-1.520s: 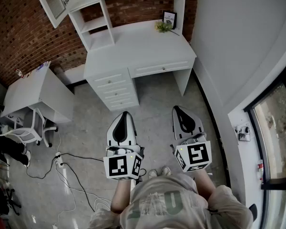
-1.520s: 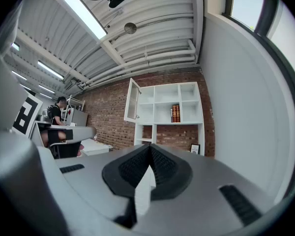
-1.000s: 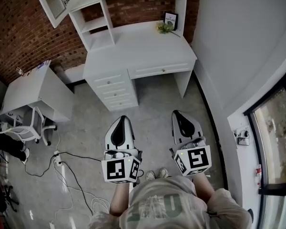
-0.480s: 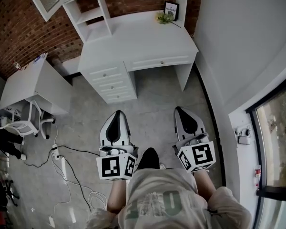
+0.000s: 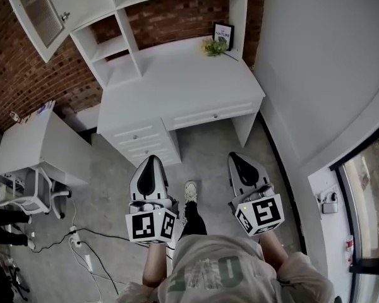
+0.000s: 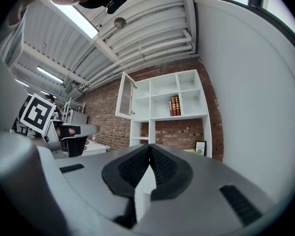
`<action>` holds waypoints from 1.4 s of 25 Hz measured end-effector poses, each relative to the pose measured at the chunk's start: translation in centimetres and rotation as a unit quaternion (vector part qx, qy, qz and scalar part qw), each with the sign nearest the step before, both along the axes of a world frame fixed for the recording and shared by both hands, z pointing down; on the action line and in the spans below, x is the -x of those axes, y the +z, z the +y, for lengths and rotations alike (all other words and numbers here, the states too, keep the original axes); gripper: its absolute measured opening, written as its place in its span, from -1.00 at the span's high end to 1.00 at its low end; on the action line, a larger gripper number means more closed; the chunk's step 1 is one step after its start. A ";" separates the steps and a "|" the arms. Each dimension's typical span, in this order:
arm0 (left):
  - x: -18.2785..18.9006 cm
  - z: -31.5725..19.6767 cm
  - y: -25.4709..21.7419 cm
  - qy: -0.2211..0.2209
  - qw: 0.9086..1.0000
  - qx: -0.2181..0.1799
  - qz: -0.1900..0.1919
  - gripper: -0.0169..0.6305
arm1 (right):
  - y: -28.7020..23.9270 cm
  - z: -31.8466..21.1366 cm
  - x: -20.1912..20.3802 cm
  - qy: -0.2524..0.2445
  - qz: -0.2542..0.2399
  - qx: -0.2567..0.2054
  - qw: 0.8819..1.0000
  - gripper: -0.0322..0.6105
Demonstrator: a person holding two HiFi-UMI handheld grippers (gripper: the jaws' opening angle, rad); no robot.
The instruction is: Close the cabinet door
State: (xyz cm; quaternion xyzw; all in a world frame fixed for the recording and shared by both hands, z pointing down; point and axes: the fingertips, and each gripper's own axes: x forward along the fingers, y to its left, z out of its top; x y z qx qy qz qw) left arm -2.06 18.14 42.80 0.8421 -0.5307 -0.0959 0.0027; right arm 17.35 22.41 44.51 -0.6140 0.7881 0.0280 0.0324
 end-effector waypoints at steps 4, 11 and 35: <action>0.0 -9.5 -0.3 0.007 1.000 0.000 -0.014 0.91 | -1.6 -8.5 -0.7 0.042 -0.020 -0.018 0.999 0.85; 2.8 -27.0 -4.5 -0.009 1.000 -0.015 -0.015 0.91 | -5.3 -27.2 1.6 0.047 -0.031 -0.030 0.998 0.85; 1.4 -46.3 -8.9 -0.020 0.999 -0.031 -0.004 0.91 | -7.8 -51.1 5.6 -0.052 -0.012 -0.017 0.998 0.85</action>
